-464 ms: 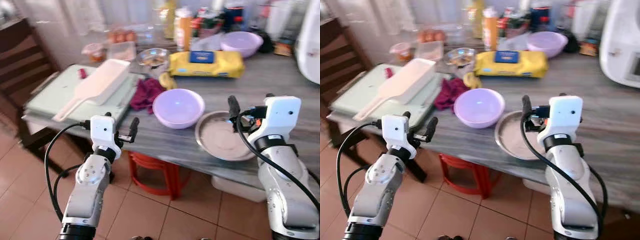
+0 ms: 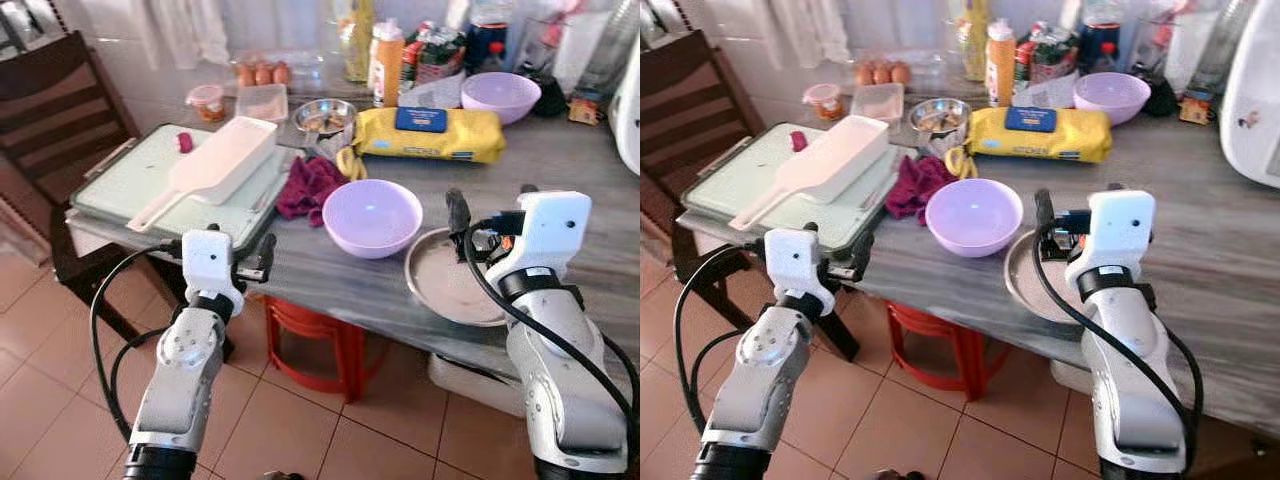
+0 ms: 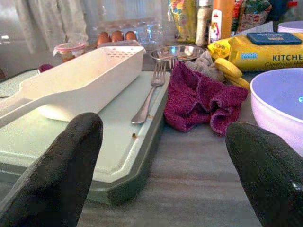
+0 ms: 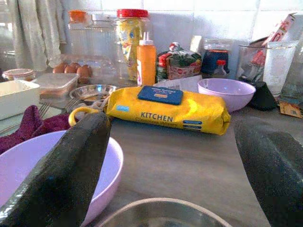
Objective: Setting the table
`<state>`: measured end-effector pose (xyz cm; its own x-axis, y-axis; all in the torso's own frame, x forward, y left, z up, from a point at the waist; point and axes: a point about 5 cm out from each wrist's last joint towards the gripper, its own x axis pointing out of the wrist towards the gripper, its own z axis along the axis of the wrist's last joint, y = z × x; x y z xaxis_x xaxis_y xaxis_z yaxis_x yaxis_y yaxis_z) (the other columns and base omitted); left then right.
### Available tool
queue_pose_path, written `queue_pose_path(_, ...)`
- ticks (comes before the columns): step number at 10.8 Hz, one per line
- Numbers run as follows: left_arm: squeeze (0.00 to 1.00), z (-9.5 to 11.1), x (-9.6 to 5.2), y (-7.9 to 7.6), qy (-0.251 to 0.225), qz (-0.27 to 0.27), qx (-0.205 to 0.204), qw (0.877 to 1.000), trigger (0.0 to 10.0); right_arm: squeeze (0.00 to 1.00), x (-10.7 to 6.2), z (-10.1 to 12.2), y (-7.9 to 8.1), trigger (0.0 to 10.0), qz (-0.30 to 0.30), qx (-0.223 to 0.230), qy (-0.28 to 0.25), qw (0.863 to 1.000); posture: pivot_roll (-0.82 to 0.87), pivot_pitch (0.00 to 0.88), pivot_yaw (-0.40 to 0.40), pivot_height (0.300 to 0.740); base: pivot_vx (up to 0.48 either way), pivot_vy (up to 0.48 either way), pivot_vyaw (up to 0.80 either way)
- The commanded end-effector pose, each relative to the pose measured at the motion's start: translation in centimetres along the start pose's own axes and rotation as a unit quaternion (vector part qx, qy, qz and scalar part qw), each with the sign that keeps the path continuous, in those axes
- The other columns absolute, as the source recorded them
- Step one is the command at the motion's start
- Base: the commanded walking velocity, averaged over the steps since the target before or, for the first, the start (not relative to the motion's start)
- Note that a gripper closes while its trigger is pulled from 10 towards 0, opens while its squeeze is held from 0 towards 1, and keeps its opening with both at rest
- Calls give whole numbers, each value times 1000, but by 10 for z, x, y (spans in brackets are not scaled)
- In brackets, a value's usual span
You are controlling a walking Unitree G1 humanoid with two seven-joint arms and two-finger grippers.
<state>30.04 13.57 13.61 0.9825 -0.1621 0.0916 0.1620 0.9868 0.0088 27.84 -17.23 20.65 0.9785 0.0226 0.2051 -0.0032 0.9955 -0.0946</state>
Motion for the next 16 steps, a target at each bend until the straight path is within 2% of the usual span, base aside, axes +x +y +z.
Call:
queue_pose_path(1, 0, 0, 2, 1, 4, 9, 6, 1000, 10000, 0, 2, 2, 1, 10000, -1, 6, -6, 1000, -80, 78, 105, 740, -259, 0, 0)
queue_pose_path(7, 0, -2, 3, -1, 11, 7, 10, 1000, 10000, 0, 3, 3, 2, 10000, -1, 8, -6, 1000, -85, 83, 109, 740, -44, 0, 0)
queue_pose_path(16, 0, -4, 4, 3, 18, 7, 18, 1000, 10000, 0, 6, 4, 0, 10000, -3, 8, -8, 1000, -83, 83, 110, 740, -343, 0, 0)
